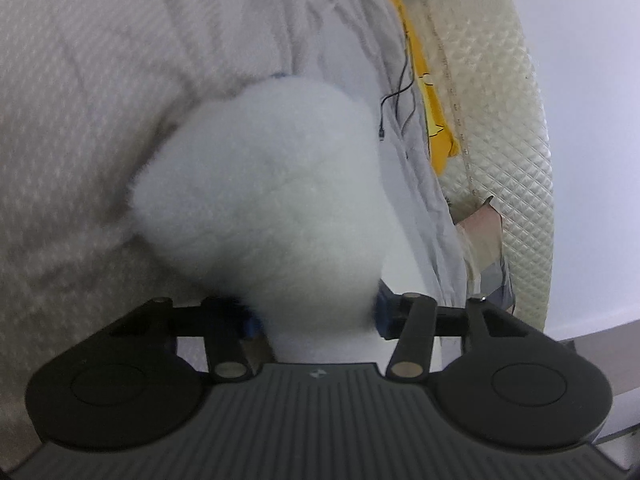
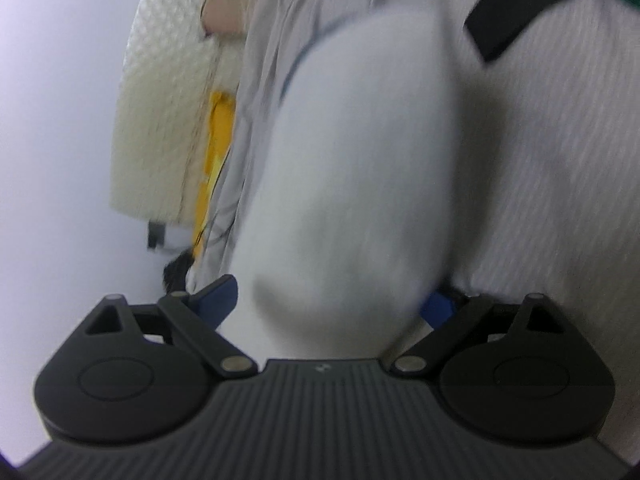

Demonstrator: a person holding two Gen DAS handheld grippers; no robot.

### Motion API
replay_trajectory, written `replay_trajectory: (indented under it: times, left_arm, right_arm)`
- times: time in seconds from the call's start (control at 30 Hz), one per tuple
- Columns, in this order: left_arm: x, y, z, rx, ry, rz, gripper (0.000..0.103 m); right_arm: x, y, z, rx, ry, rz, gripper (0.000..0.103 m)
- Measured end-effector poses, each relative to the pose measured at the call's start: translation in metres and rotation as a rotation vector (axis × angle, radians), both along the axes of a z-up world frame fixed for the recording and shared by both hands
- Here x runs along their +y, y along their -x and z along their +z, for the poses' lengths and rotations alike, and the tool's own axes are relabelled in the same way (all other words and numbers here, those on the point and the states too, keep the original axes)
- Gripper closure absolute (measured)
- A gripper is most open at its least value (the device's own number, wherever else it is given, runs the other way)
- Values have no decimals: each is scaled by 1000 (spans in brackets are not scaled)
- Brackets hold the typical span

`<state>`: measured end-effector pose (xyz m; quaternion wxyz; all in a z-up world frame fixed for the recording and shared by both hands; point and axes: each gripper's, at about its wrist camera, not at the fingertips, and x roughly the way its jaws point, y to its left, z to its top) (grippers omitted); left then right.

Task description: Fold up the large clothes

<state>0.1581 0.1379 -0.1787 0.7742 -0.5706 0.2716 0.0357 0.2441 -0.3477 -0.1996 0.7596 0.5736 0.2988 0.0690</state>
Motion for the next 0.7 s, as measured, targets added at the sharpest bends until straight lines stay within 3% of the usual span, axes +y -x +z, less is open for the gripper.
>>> replay_trajectory:
  times: [0.2, 0.33, 0.43, 0.53, 0.7]
  left_arm:
    - [-4, -11, 5, -4, -73, -6, 48]
    - [-4, -22, 6, -15, -70, -2, 48]
    - [-8, -38, 17, -29, -139, -11, 52]
    - [-11, -37, 27, -53, -173, -11, 57]
    - [-7, -26, 37, -83, -173, -12, 59]
  right_arm:
    - [1, -25, -4, -7, 57, -13, 7]
    - [3, -34, -4, -14, 100, -13, 34]
    - [0, -31, 3, -31, 126, -1, 52]
    - [-1, -26, 12, -67, 155, 7, 58]
    - [-2, -9, 26, -122, 162, 22, 61]
